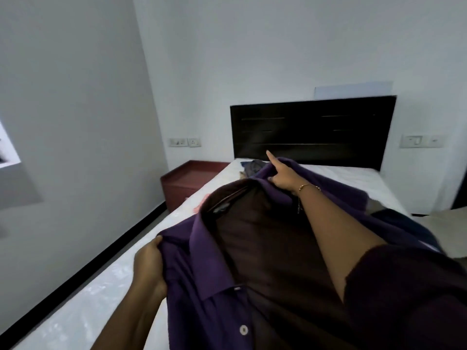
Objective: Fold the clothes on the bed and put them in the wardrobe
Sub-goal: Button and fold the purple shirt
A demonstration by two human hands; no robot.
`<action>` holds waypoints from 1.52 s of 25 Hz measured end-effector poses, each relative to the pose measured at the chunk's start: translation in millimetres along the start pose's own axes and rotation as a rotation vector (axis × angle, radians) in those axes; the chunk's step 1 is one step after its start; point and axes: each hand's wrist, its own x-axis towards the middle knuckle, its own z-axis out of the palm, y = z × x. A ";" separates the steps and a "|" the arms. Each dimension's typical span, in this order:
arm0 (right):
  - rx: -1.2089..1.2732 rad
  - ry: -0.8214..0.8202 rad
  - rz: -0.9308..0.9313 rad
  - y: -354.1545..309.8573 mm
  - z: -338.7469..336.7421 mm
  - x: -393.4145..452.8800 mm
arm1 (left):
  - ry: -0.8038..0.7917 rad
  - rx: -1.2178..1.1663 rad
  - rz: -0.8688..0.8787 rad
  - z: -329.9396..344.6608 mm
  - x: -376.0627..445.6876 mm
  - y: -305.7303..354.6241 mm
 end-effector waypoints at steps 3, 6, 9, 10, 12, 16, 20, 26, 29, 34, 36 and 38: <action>0.151 -0.063 -0.057 -24.4 77.3 9.0 | 0.339 0.518 0.184 -57.6 82.7 -18.7; -0.022 -0.217 -0.008 -32.1 149.9 -23.9 | 0.406 0.949 0.311 -88.4 110.3 -65.7; -0.237 -0.233 -0.139 -15.7 197.6 -87.8 | 0.238 1.150 0.539 -80.4 100.9 -121.2; -0.256 -0.215 -0.137 -6.7 206.3 -113.2 | 0.177 1.189 0.588 -74.4 92.7 -139.1; -0.271 -0.178 -0.093 13.8 214.6 -163.0 | 0.091 1.234 0.621 -62.4 71.0 -168.8; -0.377 -0.211 -0.132 60.1 219.4 -244.2 | 0.042 1.379 0.467 -50.7 31.4 -216.0; -0.503 -0.459 -0.096 109.6 224.6 -286.1 | 0.111 1.292 0.279 -59.7 18.1 -236.1; -0.448 -0.339 -0.087 123.4 183.2 -298.5 | 0.293 0.594 0.245 -21.1 -19.1 -179.3; -0.290 0.020 -0.014 113.4 158.7 -292.3 | -0.004 0.021 0.112 63.6 -40.9 -129.0; -0.017 0.072 -0.093 79.5 149.8 -308.4 | -0.404 -0.109 -0.168 143.8 -28.4 -76.5; -0.178 0.052 -0.013 96.0 153.2 -308.3 | -0.402 -0.168 -0.143 149.3 -28.4 -66.5; -0.205 0.123 0.164 115.0 135.9 -303.9 | -0.286 -0.239 -0.092 142.0 -27.5 -61.7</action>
